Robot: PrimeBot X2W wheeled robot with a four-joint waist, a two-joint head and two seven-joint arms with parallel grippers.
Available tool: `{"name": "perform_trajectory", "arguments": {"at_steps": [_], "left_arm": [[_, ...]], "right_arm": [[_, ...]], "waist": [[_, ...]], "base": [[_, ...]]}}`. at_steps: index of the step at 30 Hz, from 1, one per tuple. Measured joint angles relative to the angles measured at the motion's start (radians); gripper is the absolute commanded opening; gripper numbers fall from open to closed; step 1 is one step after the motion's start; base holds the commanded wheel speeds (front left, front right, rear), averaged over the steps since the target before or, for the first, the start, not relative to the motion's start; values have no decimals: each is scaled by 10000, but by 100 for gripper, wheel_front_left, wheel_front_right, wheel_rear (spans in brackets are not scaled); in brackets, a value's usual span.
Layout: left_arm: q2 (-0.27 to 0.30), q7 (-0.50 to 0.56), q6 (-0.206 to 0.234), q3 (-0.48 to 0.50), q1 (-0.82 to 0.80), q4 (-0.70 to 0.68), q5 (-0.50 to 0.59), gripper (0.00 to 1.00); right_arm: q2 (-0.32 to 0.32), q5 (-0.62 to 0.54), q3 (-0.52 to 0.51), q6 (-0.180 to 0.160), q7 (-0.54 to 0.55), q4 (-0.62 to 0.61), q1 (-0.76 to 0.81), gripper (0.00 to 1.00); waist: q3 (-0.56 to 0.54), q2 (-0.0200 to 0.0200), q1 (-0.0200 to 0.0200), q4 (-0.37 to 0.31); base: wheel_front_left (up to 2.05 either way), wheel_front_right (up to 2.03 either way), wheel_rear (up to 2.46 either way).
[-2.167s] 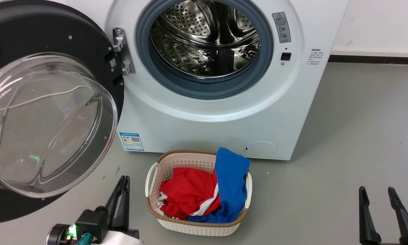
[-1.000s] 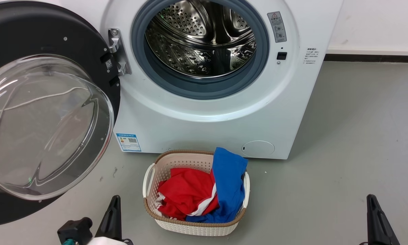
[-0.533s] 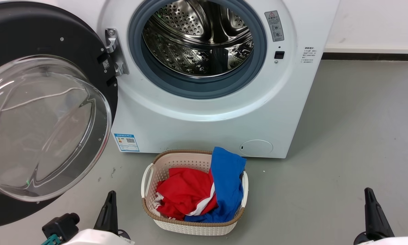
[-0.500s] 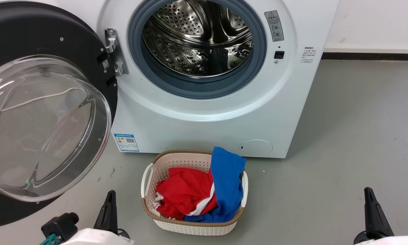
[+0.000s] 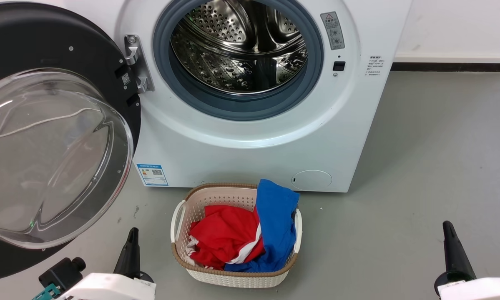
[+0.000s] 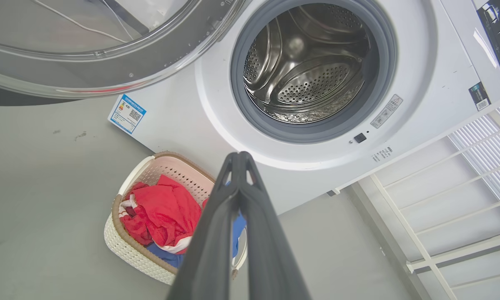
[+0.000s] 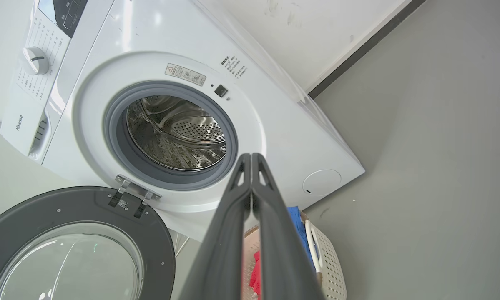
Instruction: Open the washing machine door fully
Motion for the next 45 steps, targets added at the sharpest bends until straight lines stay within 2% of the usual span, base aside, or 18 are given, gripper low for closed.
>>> {"name": "perform_trajectory", "arguments": {"at_steps": [29, 45], "left_arm": [[-6, 915, -94, 326, -525, 104, -3720, 0], [-8, 1290, -150, 470, -759, 146, -5367, 0]], "right_arm": [[-29, 3528, 75, 0, 890, 543, -870, 0], [-33, 5051, 92, -2, 1317, 784, -1227, 0]], "waist": [[54, 0, 0, -195], [84, 0, 0, -302]], "base": [[0, 0, 0], [0, 0, 0]]}}
